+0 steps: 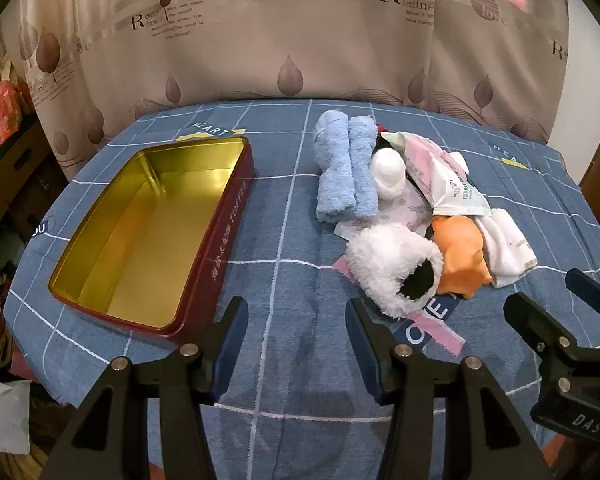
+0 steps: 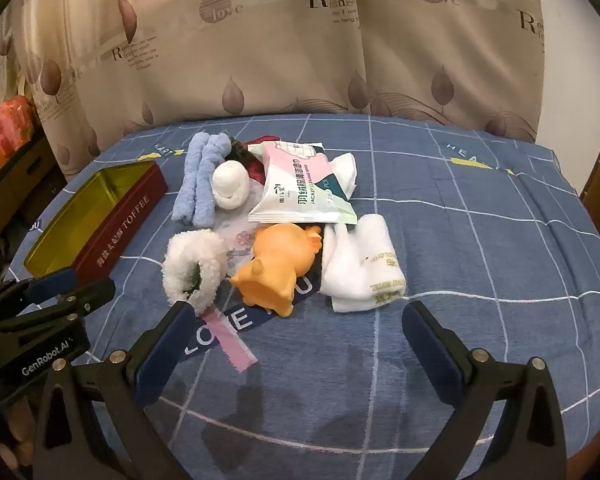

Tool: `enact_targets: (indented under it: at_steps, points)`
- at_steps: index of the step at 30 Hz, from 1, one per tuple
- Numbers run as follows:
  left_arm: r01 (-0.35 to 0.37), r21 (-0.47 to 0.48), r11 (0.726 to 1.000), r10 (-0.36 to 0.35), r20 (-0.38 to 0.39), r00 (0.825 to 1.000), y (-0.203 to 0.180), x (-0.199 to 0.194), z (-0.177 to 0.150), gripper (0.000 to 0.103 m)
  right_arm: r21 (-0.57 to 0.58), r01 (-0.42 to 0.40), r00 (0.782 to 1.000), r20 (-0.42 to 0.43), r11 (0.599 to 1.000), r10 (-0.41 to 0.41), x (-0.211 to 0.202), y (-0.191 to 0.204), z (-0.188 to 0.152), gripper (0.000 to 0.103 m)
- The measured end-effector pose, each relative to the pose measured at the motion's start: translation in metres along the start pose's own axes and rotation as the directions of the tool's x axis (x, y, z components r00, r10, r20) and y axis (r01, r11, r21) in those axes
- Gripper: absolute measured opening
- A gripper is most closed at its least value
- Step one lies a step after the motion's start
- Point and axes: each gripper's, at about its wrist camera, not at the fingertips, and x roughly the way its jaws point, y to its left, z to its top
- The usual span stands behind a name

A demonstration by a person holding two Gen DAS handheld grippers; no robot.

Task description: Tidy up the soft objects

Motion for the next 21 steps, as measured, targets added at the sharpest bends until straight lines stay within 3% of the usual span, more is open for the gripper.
enact_targets:
  at_steps: [21]
  points:
    - [-0.003, 0.008, 1.0, 0.003, -0.011, 1.0, -0.0005, 0.0007, 0.0009, 0.052, 0.008, -0.01, 1.0, 0.001, 1.0, 0.01, 0.0, 0.0025, -0.0021, 0.103]
